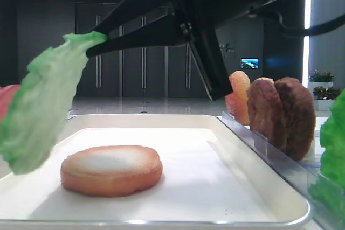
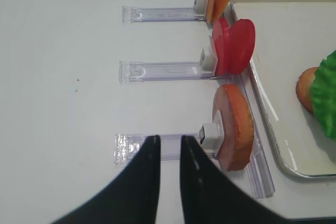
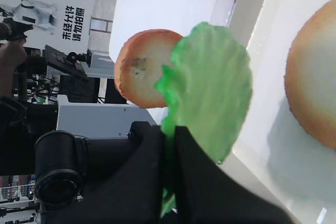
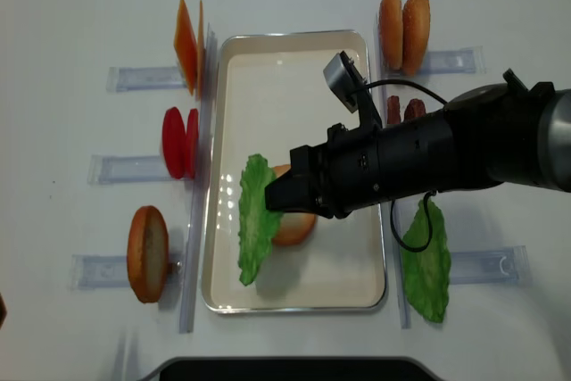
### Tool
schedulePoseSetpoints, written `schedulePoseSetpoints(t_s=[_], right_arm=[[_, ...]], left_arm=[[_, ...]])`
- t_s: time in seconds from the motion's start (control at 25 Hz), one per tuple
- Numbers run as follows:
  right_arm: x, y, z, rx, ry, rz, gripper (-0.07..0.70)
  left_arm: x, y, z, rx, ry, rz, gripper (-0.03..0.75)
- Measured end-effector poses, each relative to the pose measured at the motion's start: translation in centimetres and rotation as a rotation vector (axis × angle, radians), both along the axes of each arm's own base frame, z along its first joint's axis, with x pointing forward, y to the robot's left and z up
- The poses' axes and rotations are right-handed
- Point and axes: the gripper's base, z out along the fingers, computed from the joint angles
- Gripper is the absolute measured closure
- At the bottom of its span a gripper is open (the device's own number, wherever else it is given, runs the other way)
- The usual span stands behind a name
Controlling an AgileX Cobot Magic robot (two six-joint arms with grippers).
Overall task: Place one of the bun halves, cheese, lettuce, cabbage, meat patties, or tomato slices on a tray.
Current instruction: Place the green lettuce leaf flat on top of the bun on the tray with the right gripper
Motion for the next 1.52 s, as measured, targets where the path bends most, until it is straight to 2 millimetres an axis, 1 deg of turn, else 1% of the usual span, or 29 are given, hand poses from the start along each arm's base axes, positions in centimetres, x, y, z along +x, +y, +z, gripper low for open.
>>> schedulePoseSetpoints(t_s=[0.24, 0.44, 0.56, 0.8, 1.04, 1.24, 1.52], right_arm=[[0.6, 0.5, 0.3, 0.012, -0.033, 0.011, 0.617], [1.0, 0.6, -0.8, -0.003, -0.02, 0.015, 0.617], [1.5, 0.2, -1.3, -0.013, -0.025, 0.004, 0.617], [2.6, -0.9, -1.3, -0.014, -0.041, -0.034, 0.617], [3.1, -1.5, -1.3, -0.015, -0.059, -0.05, 0.617], [3.2, -1.7, -1.3, -0.016, -0.065, -0.053, 0.617], [3.2, -1.7, -1.3, -0.016, -0.067, -0.052, 0.617]], left_arm=[[0.0, 0.0, 0.0, 0.0, 0.0, 0.0, 0.641], [0.0, 0.0, 0.0, 0.0, 0.0, 0.0, 0.642], [0.0, 0.0, 0.0, 0.0, 0.0, 0.0, 0.642], [0.0, 0.0, 0.0, 0.0, 0.0, 0.0, 0.645], [0.0, 0.0, 0.0, 0.0, 0.0, 0.0, 0.677], [0.0, 0.0, 0.0, 0.0, 0.0, 0.0, 0.713], [0.0, 0.0, 0.0, 0.0, 0.0, 0.0, 0.716]])
